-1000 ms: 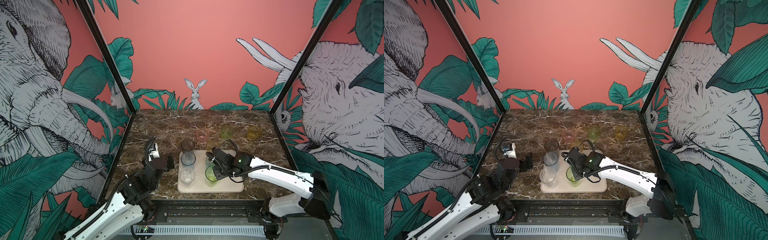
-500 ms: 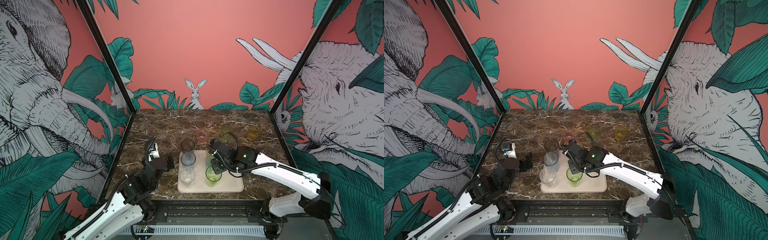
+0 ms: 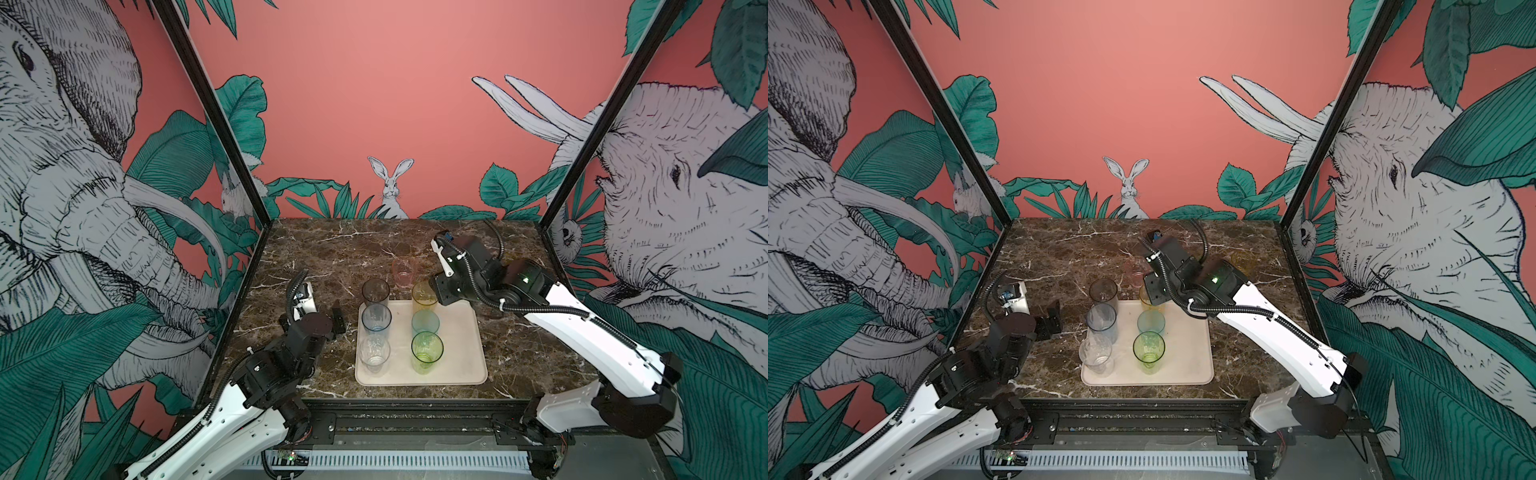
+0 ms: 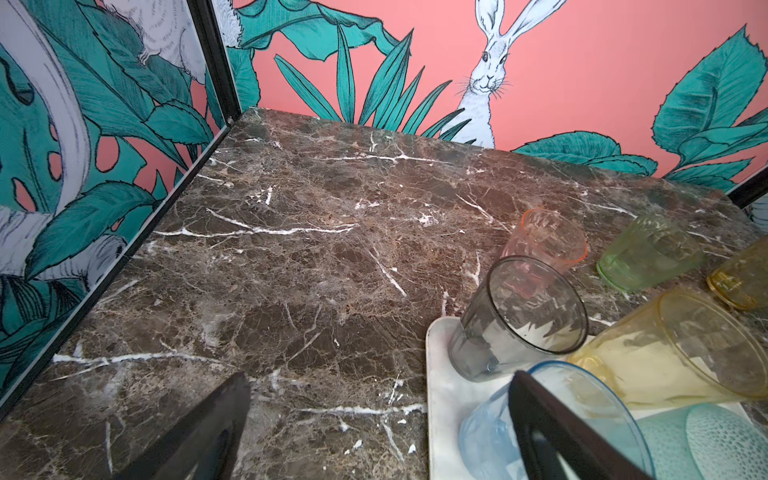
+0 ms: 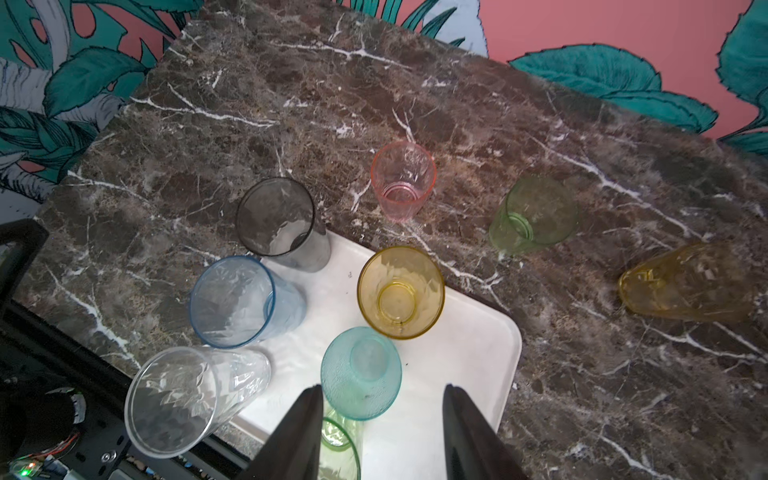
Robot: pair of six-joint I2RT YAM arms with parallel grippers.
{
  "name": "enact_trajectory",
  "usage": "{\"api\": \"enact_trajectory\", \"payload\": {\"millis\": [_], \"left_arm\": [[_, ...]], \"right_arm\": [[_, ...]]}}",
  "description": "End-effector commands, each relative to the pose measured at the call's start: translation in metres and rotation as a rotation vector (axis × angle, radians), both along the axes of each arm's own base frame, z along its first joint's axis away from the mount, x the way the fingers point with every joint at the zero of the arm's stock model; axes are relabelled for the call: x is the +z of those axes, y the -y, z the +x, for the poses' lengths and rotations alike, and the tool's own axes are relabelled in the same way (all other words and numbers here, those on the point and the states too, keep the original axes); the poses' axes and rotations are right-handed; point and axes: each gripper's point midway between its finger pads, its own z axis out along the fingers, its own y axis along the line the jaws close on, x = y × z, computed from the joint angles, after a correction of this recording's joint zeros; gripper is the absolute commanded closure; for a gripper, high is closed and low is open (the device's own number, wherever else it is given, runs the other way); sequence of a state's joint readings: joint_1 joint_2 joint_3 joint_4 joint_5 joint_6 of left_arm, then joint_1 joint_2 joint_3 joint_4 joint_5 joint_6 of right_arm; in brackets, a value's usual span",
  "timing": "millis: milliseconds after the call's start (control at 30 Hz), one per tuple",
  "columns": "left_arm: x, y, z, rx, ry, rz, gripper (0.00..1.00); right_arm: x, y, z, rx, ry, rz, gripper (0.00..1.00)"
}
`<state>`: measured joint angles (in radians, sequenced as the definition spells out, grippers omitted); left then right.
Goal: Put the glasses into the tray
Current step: 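Open the right gripper and raise it away from the green glass, then move the right gripper over the pink glass beyond the tray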
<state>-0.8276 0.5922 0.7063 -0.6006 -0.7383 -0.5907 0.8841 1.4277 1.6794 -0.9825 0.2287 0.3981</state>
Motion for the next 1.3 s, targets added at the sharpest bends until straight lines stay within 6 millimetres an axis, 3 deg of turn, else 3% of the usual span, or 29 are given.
{"api": "enact_trajectory", "payload": {"millis": [0,233,467,667,967,1267], "left_arm": [[0.012,-0.012,-0.001,0.044,0.021,0.027,0.02],[0.02,-0.02,-0.002,0.072,0.037,0.052,0.02],[0.025,-0.026,-0.003,0.091,0.048,0.08,0.02],[0.027,-0.026,-0.001,0.098,0.053,0.087,0.02],[0.023,-0.022,0.002,0.093,0.036,0.102,0.02],[0.02,-0.018,0.005,0.091,0.03,0.115,0.02]], "right_arm": [[0.008,-0.002,0.021,0.025,0.046,-0.026,0.48],[0.015,-0.003,0.068,0.012,0.057,-0.008,0.45],[-0.007,-0.011,0.119,0.0,-0.005,0.014,0.44],[-0.03,-0.017,0.15,-0.007,-0.059,0.026,0.44],[-0.072,-0.029,0.181,-0.007,-0.138,0.018,0.44],[-0.117,-0.042,0.197,0.001,-0.224,-0.003,0.44]]}}
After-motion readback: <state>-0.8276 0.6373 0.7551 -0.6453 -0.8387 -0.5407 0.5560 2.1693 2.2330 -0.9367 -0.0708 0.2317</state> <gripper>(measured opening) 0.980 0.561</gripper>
